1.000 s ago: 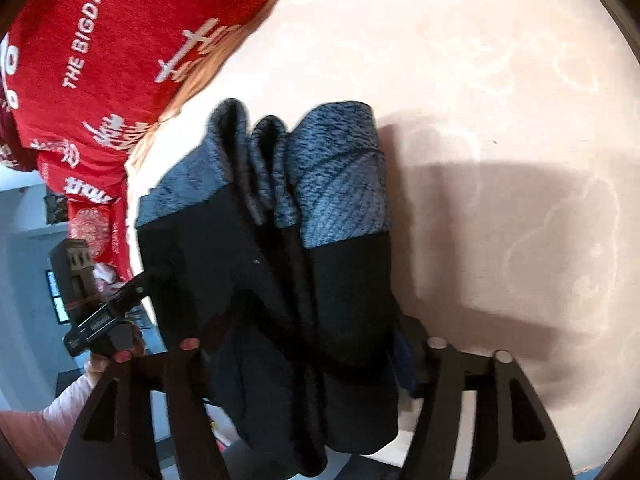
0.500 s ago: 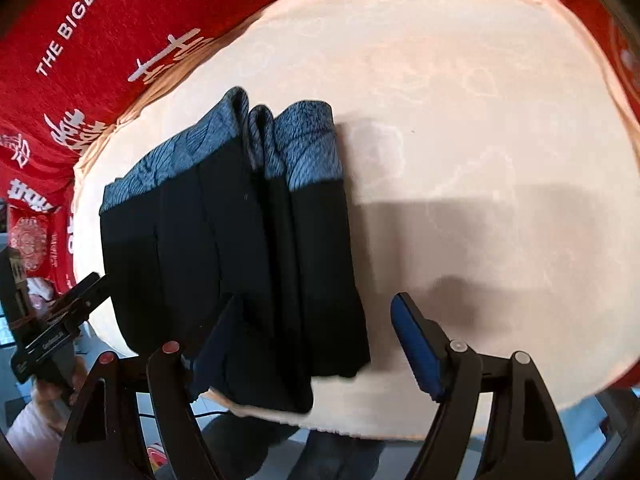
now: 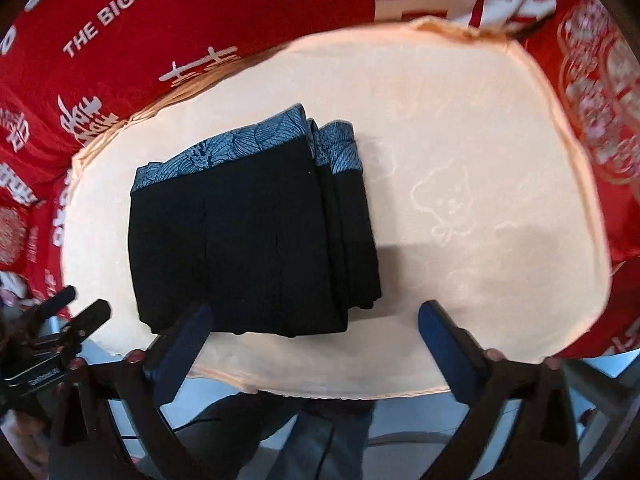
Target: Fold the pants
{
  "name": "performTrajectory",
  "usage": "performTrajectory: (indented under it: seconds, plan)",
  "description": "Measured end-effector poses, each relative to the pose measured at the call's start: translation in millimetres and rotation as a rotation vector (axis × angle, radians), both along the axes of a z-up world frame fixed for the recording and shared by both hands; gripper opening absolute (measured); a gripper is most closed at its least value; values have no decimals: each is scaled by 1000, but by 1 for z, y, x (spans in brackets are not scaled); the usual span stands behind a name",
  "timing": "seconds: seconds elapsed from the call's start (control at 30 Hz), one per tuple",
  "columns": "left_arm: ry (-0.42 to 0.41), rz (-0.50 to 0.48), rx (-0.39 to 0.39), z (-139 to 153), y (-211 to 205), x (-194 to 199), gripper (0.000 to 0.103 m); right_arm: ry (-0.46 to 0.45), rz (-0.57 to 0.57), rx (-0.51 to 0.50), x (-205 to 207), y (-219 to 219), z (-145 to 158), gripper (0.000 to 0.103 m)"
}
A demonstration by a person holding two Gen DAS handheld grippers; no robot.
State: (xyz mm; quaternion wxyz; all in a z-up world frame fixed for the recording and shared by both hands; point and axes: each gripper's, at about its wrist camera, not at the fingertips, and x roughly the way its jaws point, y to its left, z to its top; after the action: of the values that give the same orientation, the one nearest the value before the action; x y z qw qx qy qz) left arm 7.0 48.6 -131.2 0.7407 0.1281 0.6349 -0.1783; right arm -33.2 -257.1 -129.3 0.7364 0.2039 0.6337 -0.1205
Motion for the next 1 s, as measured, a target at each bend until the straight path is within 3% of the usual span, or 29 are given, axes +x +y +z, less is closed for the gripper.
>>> performTrajectory:
  seconds: [0.47,1.0]
  plan:
    - [-42,62,64,36,7,-16,102,25,29,-67,-9,38,47,103]
    - [-62,56,61,52,7,-33,102,30,34,-86,-15,46,56,103]
